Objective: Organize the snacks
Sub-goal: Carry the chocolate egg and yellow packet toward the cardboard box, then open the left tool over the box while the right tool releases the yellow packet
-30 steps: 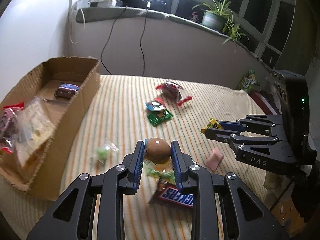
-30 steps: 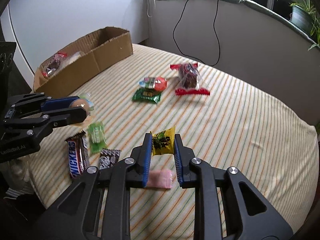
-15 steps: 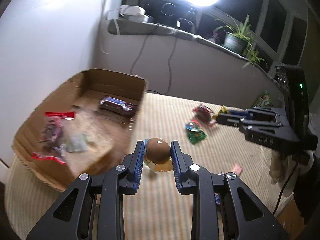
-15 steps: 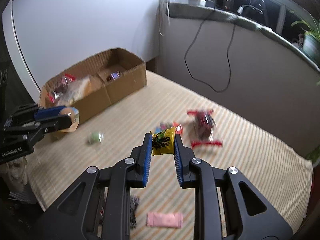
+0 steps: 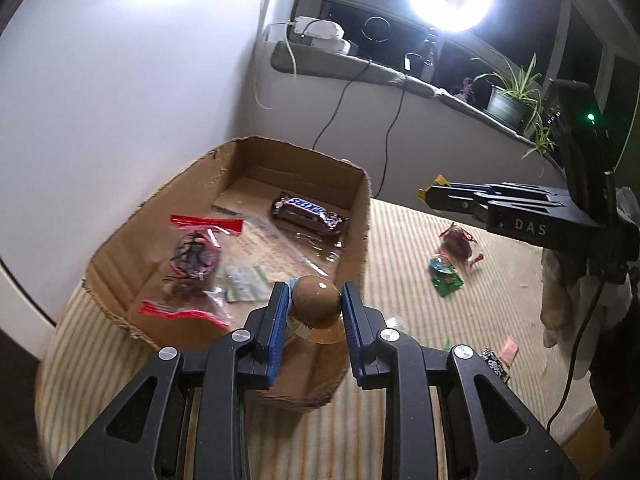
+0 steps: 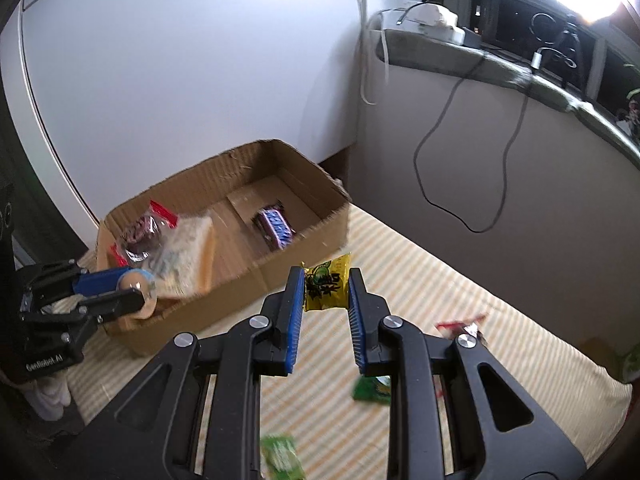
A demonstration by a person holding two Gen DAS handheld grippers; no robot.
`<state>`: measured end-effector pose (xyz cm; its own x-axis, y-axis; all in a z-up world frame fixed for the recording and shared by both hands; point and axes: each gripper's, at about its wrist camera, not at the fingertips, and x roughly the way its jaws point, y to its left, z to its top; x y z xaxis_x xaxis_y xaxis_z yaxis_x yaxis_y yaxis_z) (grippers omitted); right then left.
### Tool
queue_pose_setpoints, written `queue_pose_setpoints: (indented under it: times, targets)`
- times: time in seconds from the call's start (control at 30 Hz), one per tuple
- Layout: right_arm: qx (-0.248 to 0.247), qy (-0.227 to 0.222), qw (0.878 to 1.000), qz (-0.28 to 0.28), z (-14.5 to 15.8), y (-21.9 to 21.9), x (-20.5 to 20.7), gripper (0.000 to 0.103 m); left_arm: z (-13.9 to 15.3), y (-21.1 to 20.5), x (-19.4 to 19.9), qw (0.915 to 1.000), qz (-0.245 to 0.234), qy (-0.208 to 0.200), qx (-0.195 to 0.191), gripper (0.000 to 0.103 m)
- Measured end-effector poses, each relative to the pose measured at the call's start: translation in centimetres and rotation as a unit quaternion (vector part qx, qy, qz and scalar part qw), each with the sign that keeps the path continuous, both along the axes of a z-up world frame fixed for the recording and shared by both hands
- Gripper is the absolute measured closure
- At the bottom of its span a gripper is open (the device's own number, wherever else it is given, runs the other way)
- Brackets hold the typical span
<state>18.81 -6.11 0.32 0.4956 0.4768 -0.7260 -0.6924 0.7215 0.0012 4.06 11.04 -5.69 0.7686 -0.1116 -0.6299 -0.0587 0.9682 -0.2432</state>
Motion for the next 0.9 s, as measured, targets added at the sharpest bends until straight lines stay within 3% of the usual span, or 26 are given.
queue_pose_setpoints:
  times: [0.4, 0.9]
  targets:
    - [-0.004, 0.021, 0.999, 0.035, -1.3, 5.3, 1.3, 0.081, -0.6, 1.3, 0.0, 0.9999, 0.014, 0.007, -0.001, 0.078]
    - [-0.006, 0.048, 0.997, 0.056, -3.2, 7.8, 2.0, 0.081, -0.9, 1.9, 0.3, 0.9997, 0.023, 0.007, -0.004, 0.077]
